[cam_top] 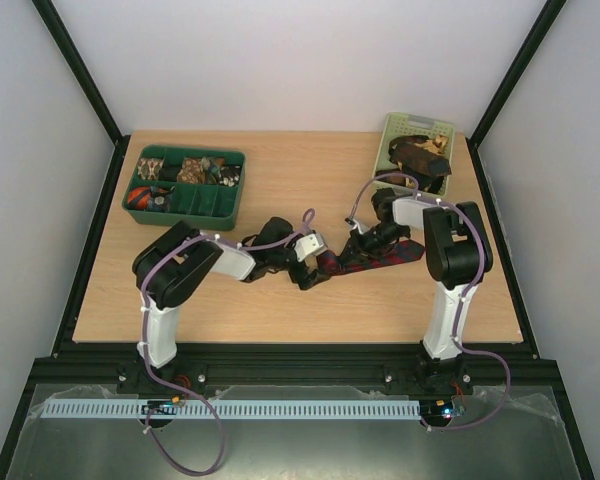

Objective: Roll the ties
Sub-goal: Roll the tie at the center of the board.

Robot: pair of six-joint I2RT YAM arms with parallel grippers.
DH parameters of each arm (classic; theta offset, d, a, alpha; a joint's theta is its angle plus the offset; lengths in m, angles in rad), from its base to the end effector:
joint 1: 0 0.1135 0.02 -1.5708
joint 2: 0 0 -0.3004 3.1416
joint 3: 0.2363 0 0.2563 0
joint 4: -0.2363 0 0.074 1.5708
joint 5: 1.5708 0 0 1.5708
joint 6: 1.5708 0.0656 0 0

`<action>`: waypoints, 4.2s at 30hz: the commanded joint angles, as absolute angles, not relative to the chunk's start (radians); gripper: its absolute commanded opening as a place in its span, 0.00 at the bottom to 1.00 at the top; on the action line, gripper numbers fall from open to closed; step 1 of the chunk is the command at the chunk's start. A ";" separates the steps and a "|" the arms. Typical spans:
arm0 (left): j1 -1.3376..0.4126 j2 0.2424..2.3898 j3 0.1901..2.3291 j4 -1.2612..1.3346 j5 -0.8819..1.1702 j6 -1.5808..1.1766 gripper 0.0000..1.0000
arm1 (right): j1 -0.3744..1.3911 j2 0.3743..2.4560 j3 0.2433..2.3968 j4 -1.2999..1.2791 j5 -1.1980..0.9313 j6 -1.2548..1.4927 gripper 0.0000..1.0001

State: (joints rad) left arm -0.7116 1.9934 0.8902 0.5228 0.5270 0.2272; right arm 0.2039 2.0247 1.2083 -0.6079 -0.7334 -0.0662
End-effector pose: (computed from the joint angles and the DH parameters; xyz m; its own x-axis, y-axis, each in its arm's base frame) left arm 0.2953 -0.2982 0.1204 -0.2057 0.4345 -0.8769 0.9538 0.2895 -0.0803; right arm 0.3672 0.1208 0.1216 -0.9504 -0.2467 -0.1895 -0.3097 0.6929 0.6511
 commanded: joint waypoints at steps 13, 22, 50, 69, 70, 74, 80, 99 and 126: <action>-0.794 2.154 0.956 0.681 0.448 0.120 0.64 | 0.236 2.089 1.107 -0.508 -0.559 -0.006 0.01; -0.771 2.105 0.870 0.440 0.365 0.343 0.43 | 0.200 2.071 1.165 -0.626 -0.595 -0.062 0.12; -0.764 2.135 0.930 0.253 0.361 0.388 0.41 | 0.265 1.996 1.222 -0.684 -0.926 -0.016 0.24; -0.757 2.134 0.932 0.247 0.370 0.389 0.44 | 0.248 2.033 1.204 -0.711 -0.832 -0.064 0.01; -0.754 2.132 0.932 0.250 0.375 0.387 0.46 | 0.242 2.039 1.199 -0.713 -0.813 -0.069 0.01; -0.743 2.123 0.940 0.266 0.397 0.384 0.58 | 0.227 2.049 1.170 -0.698 -0.721 -0.085 0.01; -0.738 2.112 0.963 0.294 0.439 0.396 0.69 | 0.197 2.061 1.134 -0.664 -0.607 -0.082 0.01; -0.763 2.135 0.998 0.535 0.568 0.297 0.78 | 0.179 2.107 1.166 -0.645 -0.488 -0.040 0.02; -0.787 2.113 0.919 0.303 0.303 0.349 0.47 | 0.158 2.023 1.297 -0.813 -0.711 -0.133 0.44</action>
